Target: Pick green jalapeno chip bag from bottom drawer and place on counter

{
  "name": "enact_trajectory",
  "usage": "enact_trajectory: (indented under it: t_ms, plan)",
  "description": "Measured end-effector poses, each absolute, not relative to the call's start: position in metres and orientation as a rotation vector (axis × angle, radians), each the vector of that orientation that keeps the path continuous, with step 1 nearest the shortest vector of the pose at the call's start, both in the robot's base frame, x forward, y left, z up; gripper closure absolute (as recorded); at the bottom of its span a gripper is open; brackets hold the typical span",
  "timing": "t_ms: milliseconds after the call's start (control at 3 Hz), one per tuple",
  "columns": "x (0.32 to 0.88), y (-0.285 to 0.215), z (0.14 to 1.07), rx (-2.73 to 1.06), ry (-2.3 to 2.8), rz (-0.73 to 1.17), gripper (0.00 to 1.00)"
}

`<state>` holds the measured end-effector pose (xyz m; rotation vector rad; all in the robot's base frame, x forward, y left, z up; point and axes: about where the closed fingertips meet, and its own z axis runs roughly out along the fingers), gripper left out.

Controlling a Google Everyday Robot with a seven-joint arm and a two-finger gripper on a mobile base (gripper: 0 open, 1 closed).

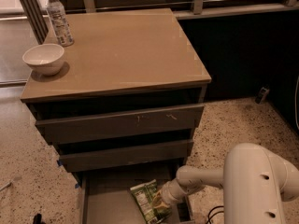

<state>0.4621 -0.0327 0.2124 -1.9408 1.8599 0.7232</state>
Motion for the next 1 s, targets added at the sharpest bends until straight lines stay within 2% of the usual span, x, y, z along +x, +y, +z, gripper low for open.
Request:
enact_trajectory:
  t_ms: [667, 1000]
  plan:
    - [0.463, -0.028, 0.191, -1.939, 1.851, 0.736, 0.42]
    - [0.472, -0.02, 0.168, -1.935, 1.812, 0.735, 0.35]
